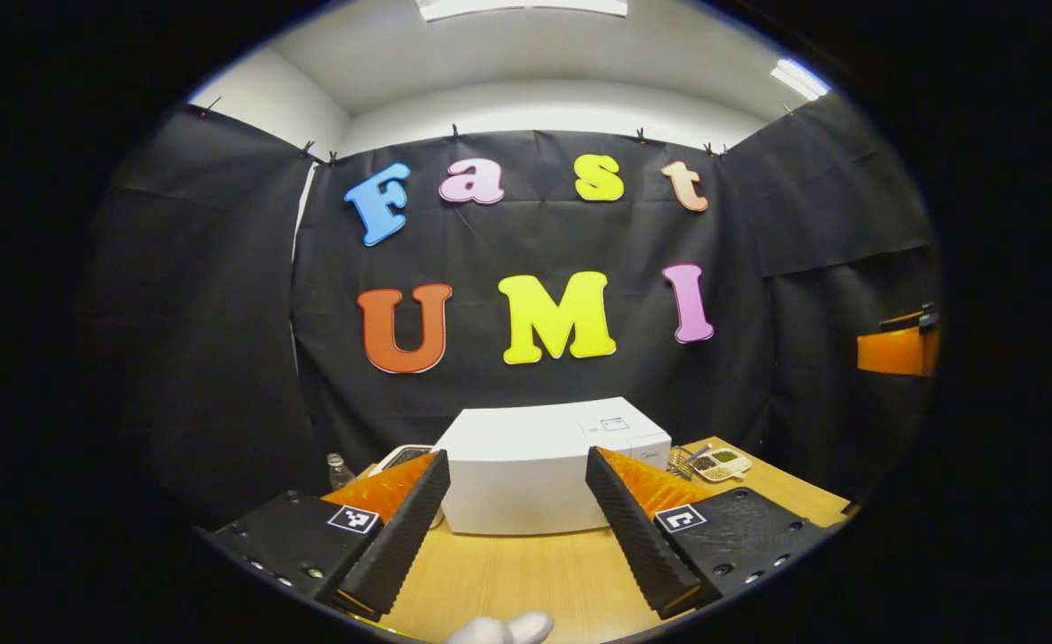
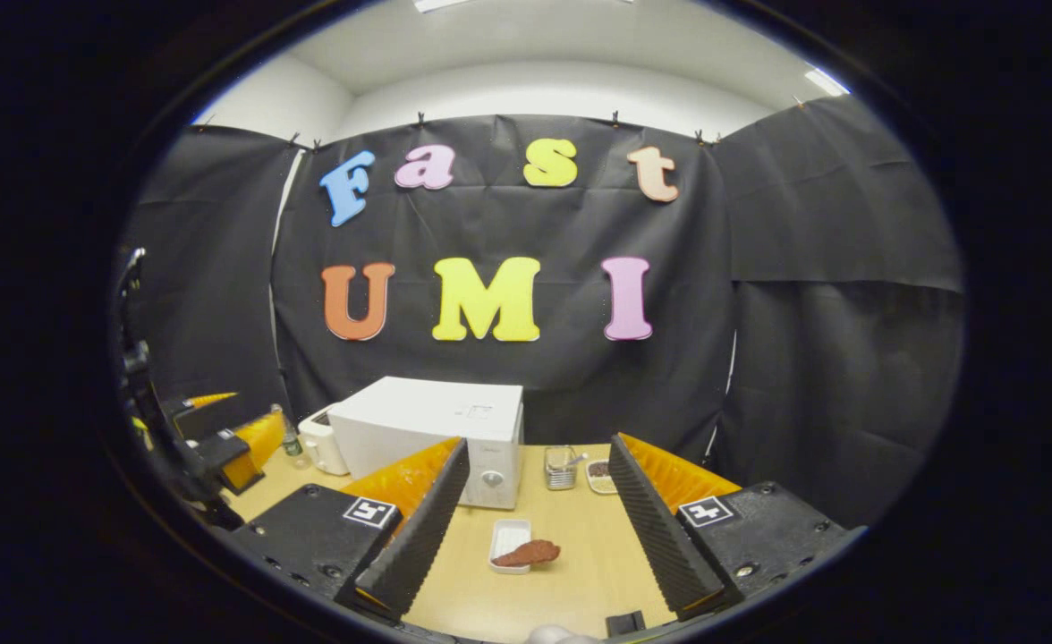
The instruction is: Open the microwave oven with the left hand, put the food in, and close the microwave oven.
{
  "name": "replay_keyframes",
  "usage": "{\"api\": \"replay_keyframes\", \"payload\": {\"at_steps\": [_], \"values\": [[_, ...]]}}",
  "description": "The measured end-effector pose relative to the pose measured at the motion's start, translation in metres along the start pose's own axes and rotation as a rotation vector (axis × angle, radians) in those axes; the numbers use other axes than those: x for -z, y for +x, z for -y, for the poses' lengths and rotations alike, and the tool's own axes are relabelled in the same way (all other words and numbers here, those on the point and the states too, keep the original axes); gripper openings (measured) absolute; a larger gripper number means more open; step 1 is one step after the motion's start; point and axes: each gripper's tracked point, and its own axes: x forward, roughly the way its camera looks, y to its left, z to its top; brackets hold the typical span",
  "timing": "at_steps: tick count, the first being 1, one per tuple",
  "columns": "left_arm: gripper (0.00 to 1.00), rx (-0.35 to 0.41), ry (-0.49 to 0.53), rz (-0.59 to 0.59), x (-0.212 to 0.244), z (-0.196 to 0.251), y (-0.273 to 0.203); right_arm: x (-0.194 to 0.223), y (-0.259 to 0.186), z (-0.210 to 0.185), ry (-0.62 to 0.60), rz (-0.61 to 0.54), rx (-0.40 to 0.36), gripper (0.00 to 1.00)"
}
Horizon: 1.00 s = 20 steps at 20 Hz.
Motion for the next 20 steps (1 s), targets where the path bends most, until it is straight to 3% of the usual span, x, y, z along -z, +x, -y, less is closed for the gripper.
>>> {"api": "replay_keyframes", "payload": {"at_steps": [5, 10, 15, 20], "values": [[0.96, 0.073, -0.019, -0.051, 0.068, 0.065, 0.062, -0.008, 0.016, 0.04, -0.06, -0.005, 0.037, 1.0], [0.96, 0.094, -0.028, -0.125, 0.134, 0.11, 0.134, -0.003, 0.036, 0.079, -0.101, -0.044, 0.08, 1.0], [0.96, 0.072, -0.033, -0.155, 0.174, 0.127, 0.195, 0.014, 0.059, 0.1, -0.097, -0.095, 0.08, 1.0], [0.92, 0.05, -0.032, -0.157, 0.185, 0.128, 0.219, 0.026, 0.074, 0.11, -0.082, -0.125, 0.061, 1.0]]}}
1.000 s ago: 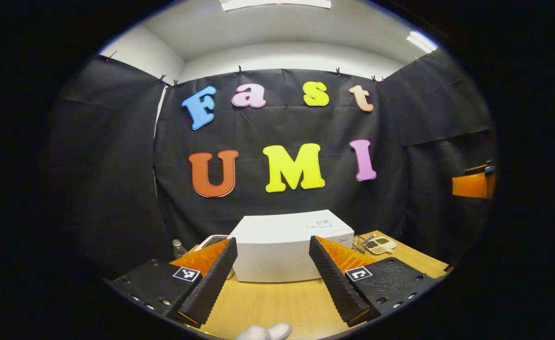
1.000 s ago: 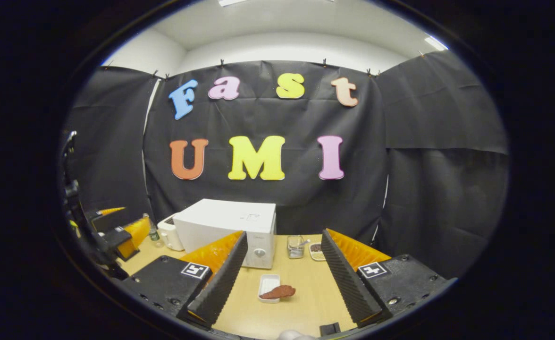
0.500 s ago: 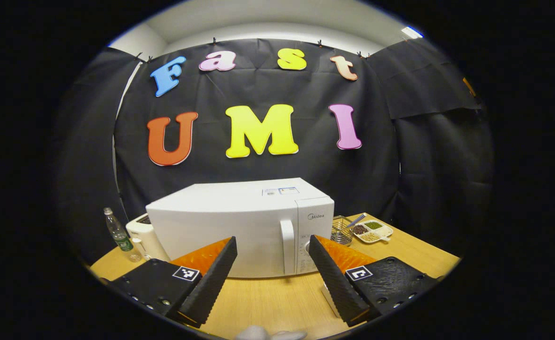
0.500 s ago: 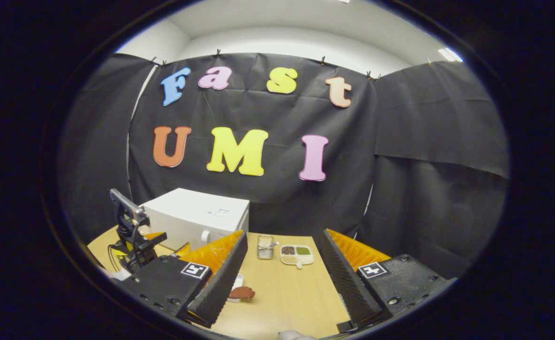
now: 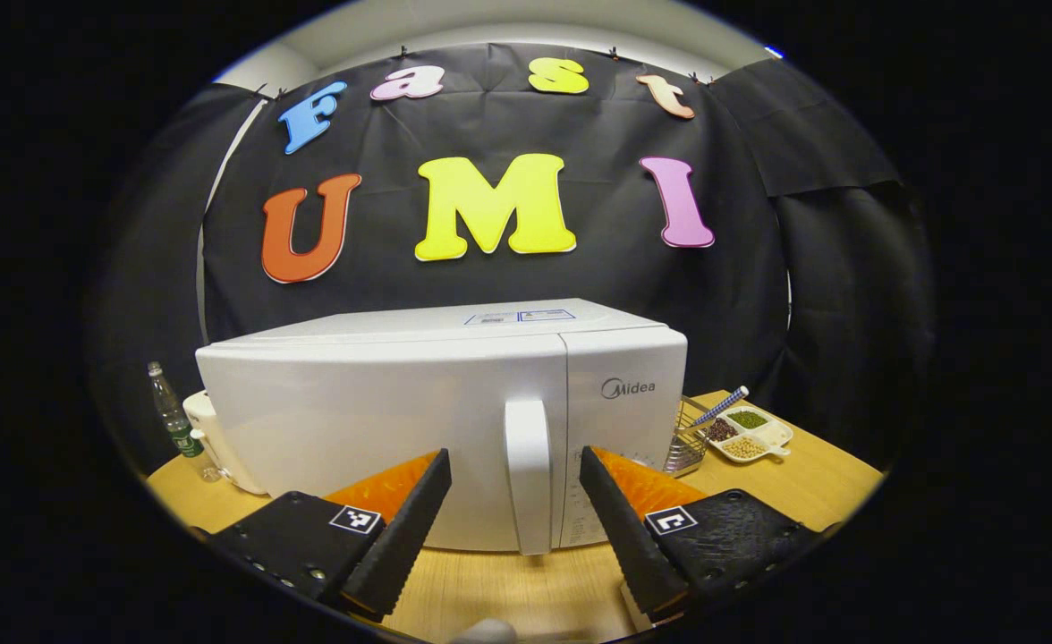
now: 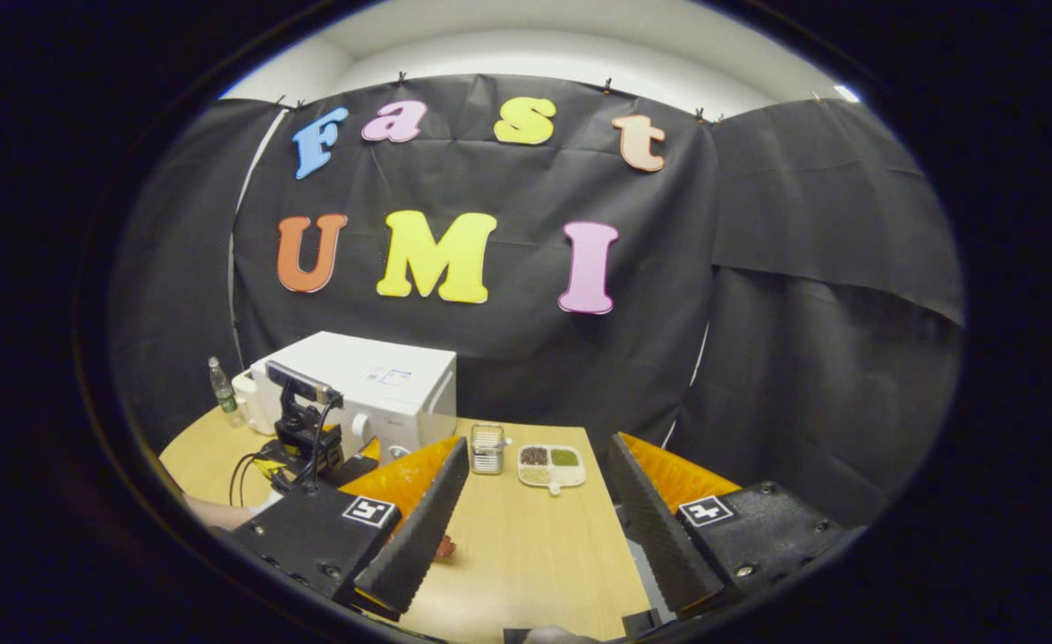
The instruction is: Open the microwave oven with the left hand, put the food in, and close the microwave oven.
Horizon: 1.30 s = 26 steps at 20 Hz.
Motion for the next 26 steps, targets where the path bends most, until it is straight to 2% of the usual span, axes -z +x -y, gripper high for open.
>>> {"api": "replay_keyframes", "payload": {"at_steps": [3, 4, 5, 6, 7, 8, 9, 10, 13, 14, 15, 16, 17, 18, 20, 21, 22, 26], "values": [[0.91, -0.009, 0.001, -0.011, 0.0, -0.002, 0.008, 0.005, 0.008, 0.004, 0.008, -0.011, -0.004, 1.0], [0.86, -0.011, -0.006, 0.001, -0.002, -0.002, 0.009, 0.006, 0.01, 0.005, 0.015, -0.016, -0.007, 1.0], [0.86, -0.01, 0.004, 0.005, 0.001, -0.002, 0.015, 0.008, 0.012, 0.005, 0.016, -0.021, -0.008, 1.0], [0.69, -0.013, 0.008, -0.007, 0.003, -0.003, 0.011, 0.01, 0.012, 0.005, 0.016, -0.022, -0.012, 1.0], [0.45, -0.005, 0.006, -0.001, 0.001, -0.001, 0.009, 0.011, 0.014, 0.003, 0.015, -0.026, -0.016, 1.0], [0.47, 0.015, 0.001, -0.001, 0.002, 0.006, 0.011, 0.012, 0.016, 0.003, 0.016, -0.03, -0.018, 0.92], [0.39, 0.0, 0.001, -0.014, 0.004, 0.007, 0.009, 0.011, 0.017, 0.002, 0.02, -0.028, -0.023, 1.0], [0.25, -0.012, 0.007, -0.015, 0.003, 0.004, 0.008, 0.01, 0.016, 0.0, 0.023, -0.027, -0.029, 1.0], [0.12, 0.012, -0.032, -0.032, 0.004, 0.006, 0.007, 0.009, 0.016, -0.005, 0.018, -0.022, -0.043, 1.0], [0.12, 0.02, -0.031, -0.034, 0.005, 0.006, 0.008, 0.009, 0.016, -0.007, 0.019, -0.02, -0.046, 0.92], [0.12, 0.023, -0.019, -0.032, 0.004, 0.006, 0.007, 0.01, 0.015, -0.009, 0.015, -0.024, -0.048, 1.0], [0.12, 0.024, -0.011, -0.031, 0.003, 0.005, 0.006, 0.01, 0.014, -0.011, 0.011, -0.022, -0.053, 0.92], [0.12, 0.027, -0.012, -0.03, 0.003, 0.004, 0.005, 0.01, 0.012, -0.013, 0.008, -0.021, -0.055, 0.92], [0.12, 0.032, -0.017, -0.037, 0.004, 0.006, 0.005, 0.009, 0.01, -0.014, 0.004, -0.019, -0.058, 1.0], [0.12, 0.04, -0.024, -0.048, 0.004, 0.005, 0.005, 0.005, 0.008, -0.017, -0.008, -0.012, -0.059, 1.0], [0.12, 0.044, -0.016, -0.053, 0.003, 0.005, 0.003, 0.004, 0.006, -0.018, -0.01, -0.008, -0.06, 0.92], [0.12, 0.049, -0.014, -0.061, 0.005, 0.006, 0.001, 0.002, 0.005, -0.021, -0.01, -0.003, -0.065, 1.0], [0.12, 0.06, 0.015, -0.036, 0.011, -0.003, -0.05, 0.003, -0.001, -0.036, -0.033, 0.002, -0.076, 1.0]]}}
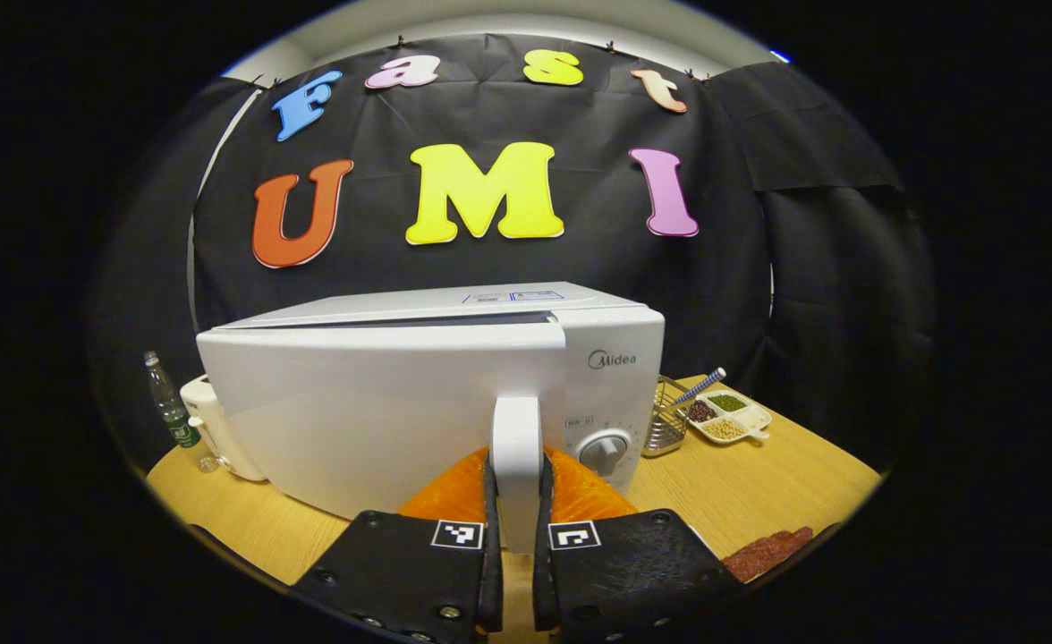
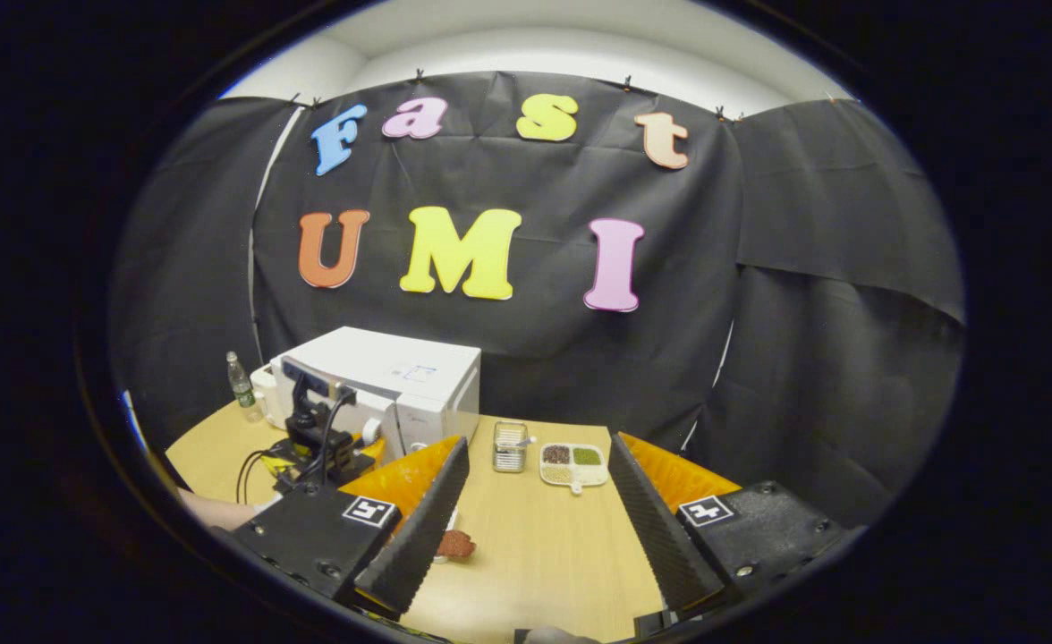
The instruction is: Open the microwave oven with the left hand, put the food in, and close the microwave oven.
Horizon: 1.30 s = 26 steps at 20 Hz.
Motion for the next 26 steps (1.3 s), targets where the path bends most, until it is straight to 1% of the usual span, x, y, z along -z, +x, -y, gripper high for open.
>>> {"api": "replay_keyframes", "payload": {"at_steps": [1, 2, 3, 5, 6, 7, 8, 9, 10, 11, 12, 15, 17, 18, 19, 20, 21, 26], "values": [[0.12, 0.008, 0.002, -0.012, 0.004, -0.005, -0.016, 0.0, -0.002, -0.007, 0.0, 0.001, -0.008, 1.0], [0.12, 0.014, -0.006, -0.02, 0.009, -0.01, -0.033, -0.001, -0.004, -0.014, 0.002, 0.001, -0.017, 0.92], [0.12, 0.016, -0.002, -0.026, 0.013, -0.016, -0.049, 0.0, -0.005, -0.019, 0.006, 0.006, -0.024, 1.0], [0.13, 0.005, 0.017, -0.037, 0.019, -0.03, -0.074, -0.001, -0.01, -0.034, 0.012, 0.011, -0.041, 1.0], [0.16, 0.001, 0.028, -0.039, 0.019, -0.035, -0.086, 0.0, -0.013, -0.041, 0.011, 0.013, -0.048, 0.92], [0.18, -0.019, 0.044, -0.038, 0.019, -0.042, -0.09, 0.0, -0.015, -0.048, 0.009, 0.014, -0.056, 1.0], [0.26, -0.038, 0.061, -0.039, 0.02, -0.052, -0.099, 0.0, -0.017, -0.054, 0.006, 0.013, -0.06, 1.0], [0.32, -0.057, 0.068, -0.035, 0.02, -0.066, -0.099, 0.002, -0.02, -0.06, 0.008, 0.014, -0.065, 0.92], [0.83, -0.061, 0.05, -0.036, 0.021, -0.074, -0.098, 0.002, -0.022, -0.064, 0.012, 0.015, -0.071, 1.0], [0.84, -0.034, 0.018, -0.054, 0.024, -0.074, -0.097, 0.003, -0.023, -0.068, 0.013, 0.013, -0.074, 1.0], [0.97, -0.018, 0.005, -0.062, 0.025, -0.07, -0.098, 0.004, -0.025, -0.071, 0.01, 0.011, -0.075, 1.0], [0.97, -0.023, 0.029, -0.059, 0.022, -0.076, -0.106, 0.004, -0.027, -0.077, 0.001, 0.011, -0.077, 1.0], [0.97, -0.029, 0.025, -0.047, 0.019, -0.08, -0.113, 0.004, -0.029, -0.082, 0.006, 0.01, -0.083, 1.0], [1.0, -0.03, 0.027, -0.051, 0.02, -0.082, -0.118, 0.005, -0.03, -0.086, 0.009, 0.007, -0.088, 0.92], [0.97, -0.031, 0.031, -0.055, 0.021, -0.087, -0.125, 0.005, -0.031, -0.09, 0.013, 0.01, -0.094, 0.92], [0.97, -0.033, 0.039, -0.057, 0.021, -0.092, -0.131, 0.005, -0.032, -0.094, 0.015, 0.011, -0.098, 1.0], [0.97, -0.036, 0.044, -0.063, 0.024, -0.098, -0.14, 0.007, -0.033, -0.098, 0.017, 0.011, -0.103, 0.92], [0.97, -0.092, 0.06, -0.085, 0.034, -0.144, -0.184, 0.021, -0.045, -0.133, 0.026, -0.003, -0.142, 0.92]]}}
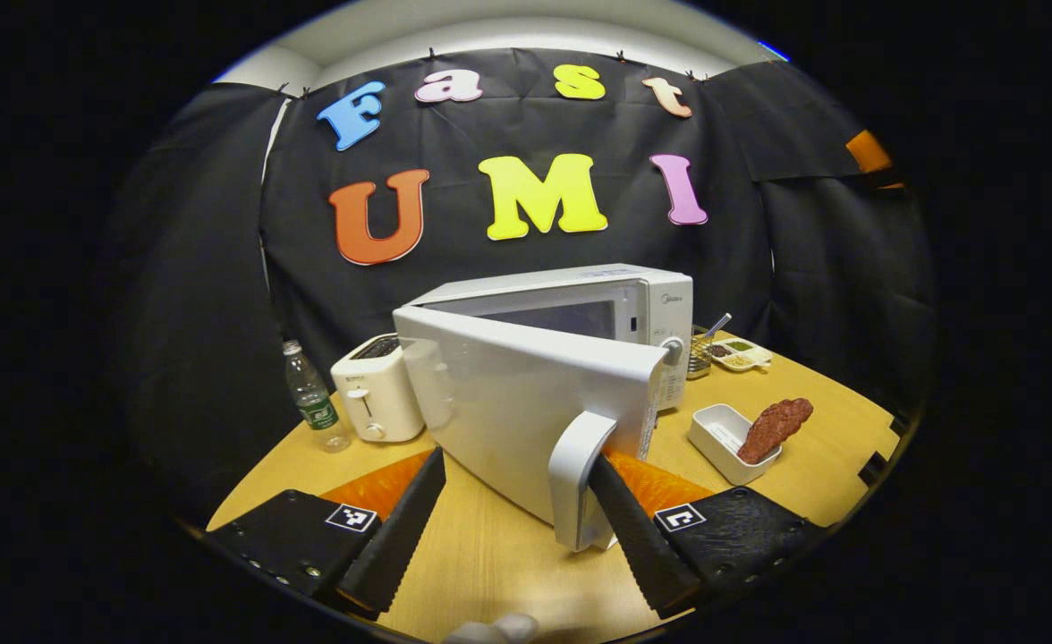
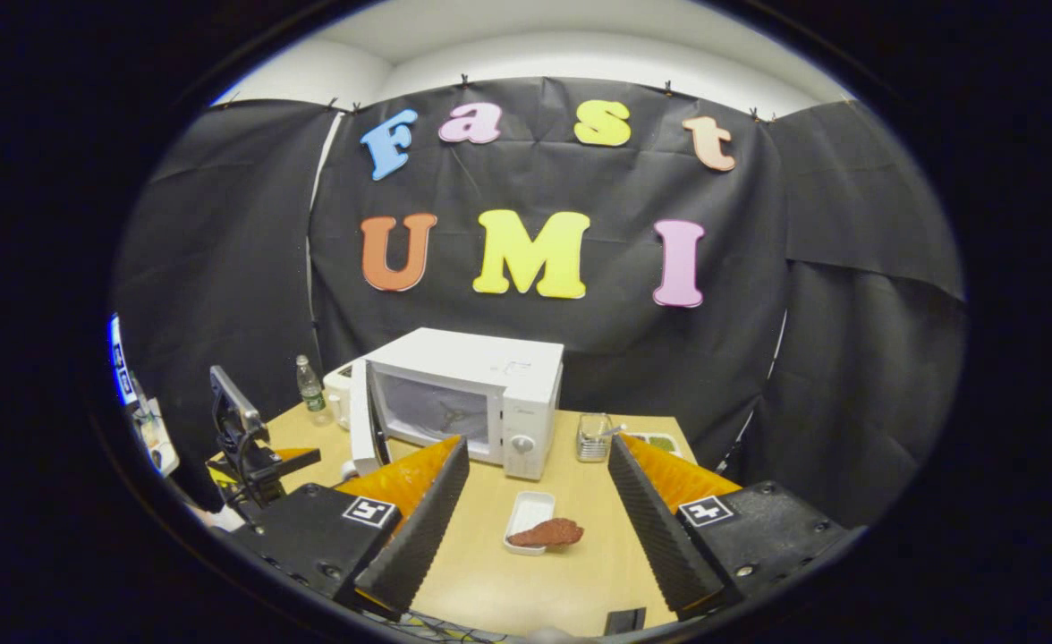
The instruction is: Open the microwave oven with the left hand, put the food in, and close the microwave oven.
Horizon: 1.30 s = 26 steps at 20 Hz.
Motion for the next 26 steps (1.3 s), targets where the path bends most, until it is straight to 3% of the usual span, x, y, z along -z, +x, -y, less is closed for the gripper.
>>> {"api": "replay_keyframes", "payload": {"at_steps": [1, 2, 3, 4, 5, 6, 7, 10, 11, 12, 13, 14, 15, 16, 17, 18, 19, 22, 23, 24, 25, 26], "values": [[0.97, -0.015, -0.002, -0.005, 0.004, -0.012, -0.008, 0.005, -0.002, -0.01, 0.001, -0.008, -0.008, 0.92], [0.96, -0.029, -0.004, -0.011, 0.009, -0.025, -0.015, 0.008, -0.003, -0.019, 0.002, -0.01, -0.018, 1.0], [0.97, -0.044, -0.005, -0.016, 0.012, -0.037, -0.023, 0.012, -0.005, -0.026, 0.0, -0.015, -0.022, 0.92], [0.97, -0.06, -0.004, -0.022, 0.016, -0.051, -0.031, 0.015, -0.007, -0.034, -0.002, -0.019, -0.027, 1.0], [0.97, -0.074, -0.004, -0.029, 0.02, -0.063, -0.037, 0.019, -0.01, -0.042, -0.002, -0.023, -0.031, 0.92], [0.97, -0.087, -0.004, -0.034, 0.023, -0.076, -0.041, 0.021, -0.013, -0.051, 0.0, -0.024, -0.038, 0.92], [0.97, -0.1, -0.003, -0.037, 0.026, -0.088, -0.047, 0.023, -0.016, -0.058, 0.002, -0.026, -0.042, 1.0], [0.97, -0.14, -0.017, -0.04, 0.033, -0.126, -0.064, 0.029, -0.023, -0.074, 0.004, -0.022, -0.044, 1.0], [0.88, -0.16, -0.016, -0.041, 0.035, -0.14, -0.068, 0.033, -0.024, -0.078, 0.001, -0.024, -0.04, 1.0], [0.88, -0.184, -0.016, -0.039, 0.035, -0.154, -0.072, 0.036, -0.024, -0.08, -0.003, -0.027, -0.035, 0.92], [0.97, -0.203, -0.016, -0.031, 0.034, -0.168, -0.077, 0.039, -0.025, -0.08, -0.002, -0.029, -0.031, 1.0], [0.97, -0.208, -0.015, -0.028, 0.033, -0.176, -0.08, 0.042, -0.026, -0.081, 0.002, -0.033, -0.03, 1.0], [0.96, -0.217, -0.007, -0.026, 0.032, -0.183, -0.084, 0.046, -0.025, -0.08, 0.003, -0.038, -0.023, 0.92], [0.94, -0.226, 0.0, -0.023, 0.031, -0.189, -0.087, 0.05, -0.024, -0.077, 0.006, -0.042, -0.018, 1.0], [0.94, -0.228, 0.002, -0.021, 0.03, -0.192, -0.091, 0.053, -0.022, -0.075, 0.011, -0.047, -0.012, 1.0], [0.94, -0.223, -0.002, -0.024, 0.032, -0.191, -0.093, 0.055, -0.021, -0.072, 0.017, -0.05, -0.007, 0.92], [0.94, -0.22, 0.0, -0.026, 0.032, -0.189, -0.096, 0.056, -0.019, -0.069, 0.022, -0.052, -0.004, 1.0], [0.97, -0.199, 0.0, -0.023, 0.028, -0.172, -0.106, 0.067, -0.012, -0.054, 0.02, -0.062, 0.005, 1.0], [0.97, -0.185, -0.008, -0.021, 0.025, -0.163, -0.108, 0.072, -0.007, -0.047, 0.016, -0.068, 0.009, 0.92], [0.97, -0.171, -0.013, -0.016, 0.02, -0.152, -0.112, 0.081, -0.001, -0.038, 0.014, -0.079, 0.013, 1.0], [0.97, -0.154, -0.021, -0.009, 0.014, -0.142, -0.115, 0.091, 0.005, -0.029, 0.013, -0.096, 0.018, 1.0], [0.97, -0.135, -0.032, 0.0, 0.007, -0.131, -0.118, 0.103, 0.011, -0.02, 0.015, -0.107, 0.013, 0.92]]}}
